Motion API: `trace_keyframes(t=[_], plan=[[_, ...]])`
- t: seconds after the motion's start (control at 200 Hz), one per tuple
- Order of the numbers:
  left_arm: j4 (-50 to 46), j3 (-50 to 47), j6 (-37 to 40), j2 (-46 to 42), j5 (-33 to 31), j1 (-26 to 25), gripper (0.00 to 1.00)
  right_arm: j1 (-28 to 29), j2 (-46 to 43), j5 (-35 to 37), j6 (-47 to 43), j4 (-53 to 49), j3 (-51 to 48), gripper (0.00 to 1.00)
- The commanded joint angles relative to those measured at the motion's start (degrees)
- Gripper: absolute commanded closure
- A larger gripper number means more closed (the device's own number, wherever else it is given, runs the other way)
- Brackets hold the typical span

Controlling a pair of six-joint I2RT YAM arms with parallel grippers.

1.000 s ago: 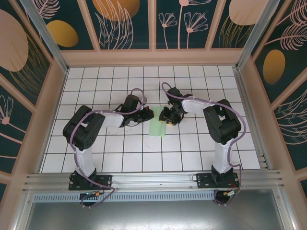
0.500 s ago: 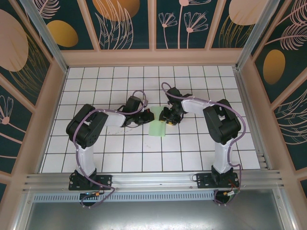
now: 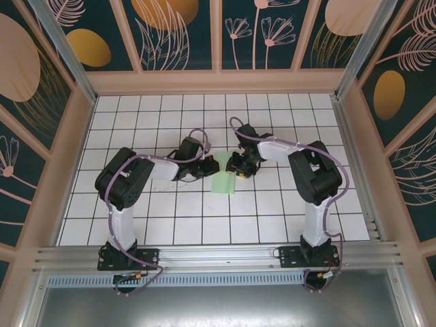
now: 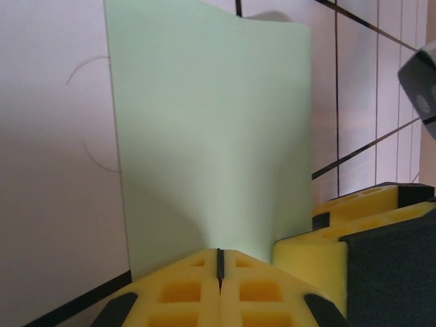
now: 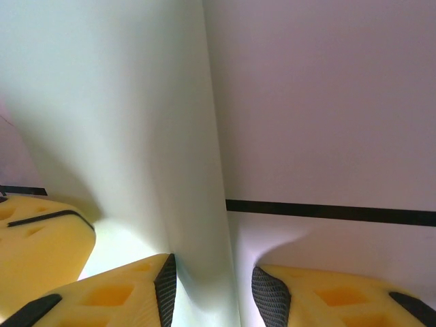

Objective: Fold a paper plane with a square sheet of paper (pick it up from the middle)
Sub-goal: Hold the square sheet of paper at the center of the table.

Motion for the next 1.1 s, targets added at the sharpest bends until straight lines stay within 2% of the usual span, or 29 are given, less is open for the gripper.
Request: trace_keyframes(t=[0.0, 0.185, 0.435, 0.671, 0.941, 1.011, 1.096], plan=[[-0.9, 1.3, 1.2, 1.1, 0.7, -0.3, 1.0, 2.1, 19.0, 9.4, -0.7, 5.7, -7.1, 0.55], [-2.4, 1.4, 1.5, 1.3, -0.1, -0.3, 1.0, 2.1, 19.2, 9.3, -0.3, 5.8, -7.3, 0.55], [-10.9, 1.8, 4.0, 3.2, -4.7, -0.3, 1.0, 2.0, 16.4, 8.6, -0.1, 5.6, -7.1, 0.55], [-13.8, -0.9, 5.2, 4.6, -7.8, -0.3, 1.0, 1.8, 2.3, 5.8, 1.0, 7.2, -7.7, 0.52], [-13.6, -2.7, 5.3, 6.1, -9.5, -0.3, 1.0, 1.9, -16.0, 9.2, 0.9, 9.7, -8.9, 0.46], [-12.3, -3.2, 4.6, 6.2, -9.1, -0.3, 1.0, 1.9, -18.3, 8.3, 1.3, 12.5, -10.3, 0.49], [-11.8, -3.4, 4.4, 6.3, -8.7, -0.3, 1.0, 2.0, -18.9, 6.1, 1.9, 15.5, -10.9, 0.58]])
